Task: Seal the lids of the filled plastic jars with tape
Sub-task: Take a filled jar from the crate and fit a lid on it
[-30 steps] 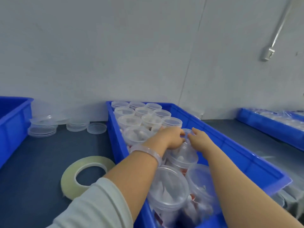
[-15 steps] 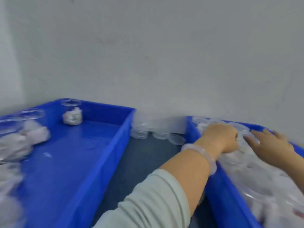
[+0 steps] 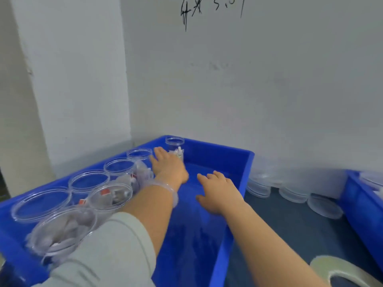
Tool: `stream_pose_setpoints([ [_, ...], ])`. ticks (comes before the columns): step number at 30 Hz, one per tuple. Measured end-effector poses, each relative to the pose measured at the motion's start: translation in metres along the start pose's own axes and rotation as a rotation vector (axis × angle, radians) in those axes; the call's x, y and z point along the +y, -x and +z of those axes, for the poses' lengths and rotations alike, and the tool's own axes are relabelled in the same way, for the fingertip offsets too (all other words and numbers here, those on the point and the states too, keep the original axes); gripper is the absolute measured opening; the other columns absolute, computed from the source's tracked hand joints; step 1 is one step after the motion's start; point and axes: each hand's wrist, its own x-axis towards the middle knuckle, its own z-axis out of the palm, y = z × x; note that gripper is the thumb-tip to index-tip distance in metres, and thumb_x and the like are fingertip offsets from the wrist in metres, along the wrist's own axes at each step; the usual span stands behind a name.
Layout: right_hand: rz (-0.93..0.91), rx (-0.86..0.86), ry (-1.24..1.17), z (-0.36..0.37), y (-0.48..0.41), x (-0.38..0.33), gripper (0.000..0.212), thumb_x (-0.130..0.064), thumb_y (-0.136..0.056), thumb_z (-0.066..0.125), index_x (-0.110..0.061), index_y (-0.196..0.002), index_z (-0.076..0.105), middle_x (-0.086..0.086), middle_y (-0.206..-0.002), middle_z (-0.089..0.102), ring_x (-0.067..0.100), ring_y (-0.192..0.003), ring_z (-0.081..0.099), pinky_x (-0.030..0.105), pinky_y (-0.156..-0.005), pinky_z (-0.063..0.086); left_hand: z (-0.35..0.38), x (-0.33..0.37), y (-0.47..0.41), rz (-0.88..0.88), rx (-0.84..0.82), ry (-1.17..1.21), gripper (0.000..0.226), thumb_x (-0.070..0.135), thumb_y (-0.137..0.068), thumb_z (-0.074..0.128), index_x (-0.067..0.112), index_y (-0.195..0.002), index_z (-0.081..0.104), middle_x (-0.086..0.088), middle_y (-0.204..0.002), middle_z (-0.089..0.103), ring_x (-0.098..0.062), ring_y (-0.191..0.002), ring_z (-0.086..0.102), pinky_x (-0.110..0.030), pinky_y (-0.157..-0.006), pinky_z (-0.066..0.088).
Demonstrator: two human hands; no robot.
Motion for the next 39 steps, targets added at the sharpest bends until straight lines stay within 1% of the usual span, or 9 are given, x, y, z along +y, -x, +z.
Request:
stream_pose_setpoints([
  [4,0.074,0.068,-0.154,-0.001,0.005,0.009,0.044,-0.038,-0.097,0.042,-0.014,-0.133,0.042,0.008,-0.122,0.056,0.027,-0.118,0.044,0.035,-0.085,0.041,0.008,-0.037,-0.030,-0.156,-0.035,-0.001,0.074,0.023,-0.094,0.046,-0.006,-0.148,0.005,-0.024,-0.157,0.007,-0.035,-0.146,0.004,-0.051,-0.116,0.006],
  [9,0.078,0.138,-0.245,-0.006,0.012,0.003,0.035,-0.033,-0.097,0.044,-0.010,-0.122,0.051,0.007,-0.109,0.061,0.025,-0.102,0.053,0.036,-0.077,0.047,0.013,-0.038,-0.036,-0.086,0.029,-0.085,0.051,0.012,-0.083,0.060,0.010,-0.132,0.047,-0.010,-0.135,0.050,-0.029,-0.131,0.041,-0.048,-0.114,0.022],
  [13,0.130,0.231,-0.420,-0.008,0.015,0.007,0.038,-0.032,-0.096,0.046,-0.009,-0.126,0.050,0.008,-0.121,0.058,0.026,-0.112,0.051,0.038,-0.088,0.047,-0.004,-0.011,-0.024,0.054,0.109,-0.086,0.032,0.018,-0.092,0.052,0.013,-0.123,0.056,-0.010,-0.131,0.049,-0.030,-0.118,0.050,-0.038,-0.098,0.037],
  [18,0.227,0.627,-0.730,-0.018,0.025,0.026,0.093,-0.042,-0.084,0.067,-0.012,-0.152,0.010,0.010,-0.156,0.019,0.025,-0.143,0.014,0.038,-0.115,0.017,-0.079,0.060,0.031,0.446,0.446,0.201,0.017,0.021,-0.088,0.053,0.018,-0.102,0.061,-0.010,-0.112,0.054,-0.031,-0.105,0.055,-0.039,-0.087,0.035],
  [23,0.491,0.868,-0.886,-0.031,0.061,0.096,0.117,-0.045,-0.059,0.085,-0.007,-0.149,0.020,0.011,-0.141,0.044,0.027,-0.132,0.037,0.039,-0.108,0.033,-0.113,0.143,0.093,0.757,0.416,0.435,0.022,0.019,-0.086,0.052,0.019,-0.106,0.063,-0.009,-0.113,0.061,-0.033,-0.108,0.056,-0.041,-0.089,0.042],
  [29,0.589,0.247,-0.859,0.034,0.126,0.142,0.075,-0.034,-0.065,0.079,-0.013,-0.125,0.039,-0.002,-0.105,0.059,0.019,-0.103,0.060,0.029,-0.076,0.045,-0.008,0.205,0.129,0.700,0.087,0.379,0.038,0.040,-0.087,0.055,0.012,-0.111,0.064,-0.012,-0.119,0.051,-0.030,-0.119,0.039,-0.041,-0.090,0.041],
  [34,0.428,-0.008,-0.787,0.025,0.118,0.194,0.023,-0.002,-0.083,0.052,-0.025,-0.082,0.057,-0.002,-0.079,0.061,0.008,-0.073,0.056,0.021,-0.066,0.048,0.061,0.204,0.119,0.690,0.425,0.754,0.053,0.057,-0.074,0.069,0.020,-0.111,0.066,-0.003,-0.140,0.042,-0.018,-0.131,0.027,-0.033,-0.086,0.044],
  [36,0.571,0.031,-0.628,0.024,0.104,0.220,0.020,-0.010,-0.089,0.050,-0.017,-0.100,0.065,0.005,-0.099,0.066,0.018,-0.091,0.060,0.027,-0.076,0.048,0.069,0.207,0.125,0.557,0.407,1.084,0.084,0.047,-0.062,0.082,0.020,-0.134,0.048,-0.007,-0.152,0.025,-0.020,-0.139,0.023,-0.034,-0.097,0.040],
  [39,0.702,0.047,-0.361,0.039,0.085,0.249,0.052,-0.020,-0.096,0.045,-0.009,-0.145,0.030,0.012,-0.149,0.035,0.029,-0.136,0.033,0.037,-0.101,0.036,0.079,0.213,0.132,0.426,0.312,1.396,0.107,0.031,-0.055,0.090,0.019,-0.144,0.032,0.008,-0.141,0.037,-0.001,-0.130,0.033,-0.011,-0.104,0.027],
])
